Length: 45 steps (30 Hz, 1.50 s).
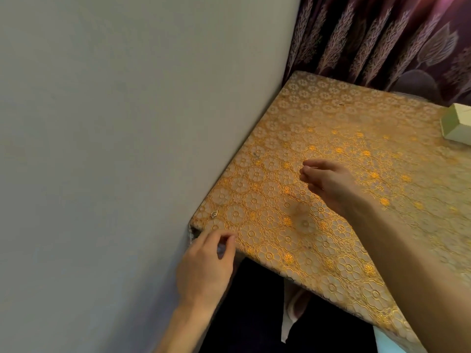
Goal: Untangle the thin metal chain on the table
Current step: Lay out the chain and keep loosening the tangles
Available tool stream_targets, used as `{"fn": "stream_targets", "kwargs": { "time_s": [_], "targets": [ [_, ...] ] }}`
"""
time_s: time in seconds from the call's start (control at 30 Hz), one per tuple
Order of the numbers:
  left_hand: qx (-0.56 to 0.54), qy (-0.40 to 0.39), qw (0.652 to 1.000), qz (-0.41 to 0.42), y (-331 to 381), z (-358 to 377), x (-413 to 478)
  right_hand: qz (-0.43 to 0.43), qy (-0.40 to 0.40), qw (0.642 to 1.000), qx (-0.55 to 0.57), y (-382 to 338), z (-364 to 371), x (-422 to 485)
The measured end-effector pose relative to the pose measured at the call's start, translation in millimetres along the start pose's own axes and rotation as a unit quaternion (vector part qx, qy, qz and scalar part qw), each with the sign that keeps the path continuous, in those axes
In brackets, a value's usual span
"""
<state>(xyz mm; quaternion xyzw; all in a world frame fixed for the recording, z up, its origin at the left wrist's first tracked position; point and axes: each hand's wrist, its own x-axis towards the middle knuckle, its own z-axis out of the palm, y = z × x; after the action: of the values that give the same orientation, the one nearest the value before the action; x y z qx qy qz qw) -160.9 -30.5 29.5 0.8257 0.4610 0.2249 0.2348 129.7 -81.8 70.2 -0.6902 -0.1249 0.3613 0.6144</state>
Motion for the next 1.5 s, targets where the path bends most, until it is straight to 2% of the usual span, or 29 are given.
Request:
{"fn": "stream_targets", "kwargs": {
  "time_s": [0.17, 0.37, 0.63, 0.97, 1.23, 1.5],
  "targets": [
    [0.034, 0.009, 0.999, -0.003, -7, 4, 7, -0.068, 0.017, 0.985, -0.159, 8, 12, 23],
    [0.063, 0.010, 0.998, -0.010, -10, 11, 19, -0.162, 0.039, 0.938, -0.303, 17, 27, 53],
    [0.074, 0.029, 0.996, -0.039, -15, 20, 35, -0.209, 0.022, 0.915, -0.344, 18, 46, 82],
    [0.092, 0.045, 0.995, 0.012, -20, 19, 31, -0.289, 0.009, 0.861, -0.419, 28, 58, 97],
    [0.102, 0.033, 0.994, 0.013, -19, 18, 30, -0.278, 0.009, 0.843, -0.461, 33, 57, 99],
    [0.111, -0.012, 0.994, 0.010, -16, 12, 29, -0.246, -0.034, 0.841, -0.481, 20, 50, 81]
  ]
}}
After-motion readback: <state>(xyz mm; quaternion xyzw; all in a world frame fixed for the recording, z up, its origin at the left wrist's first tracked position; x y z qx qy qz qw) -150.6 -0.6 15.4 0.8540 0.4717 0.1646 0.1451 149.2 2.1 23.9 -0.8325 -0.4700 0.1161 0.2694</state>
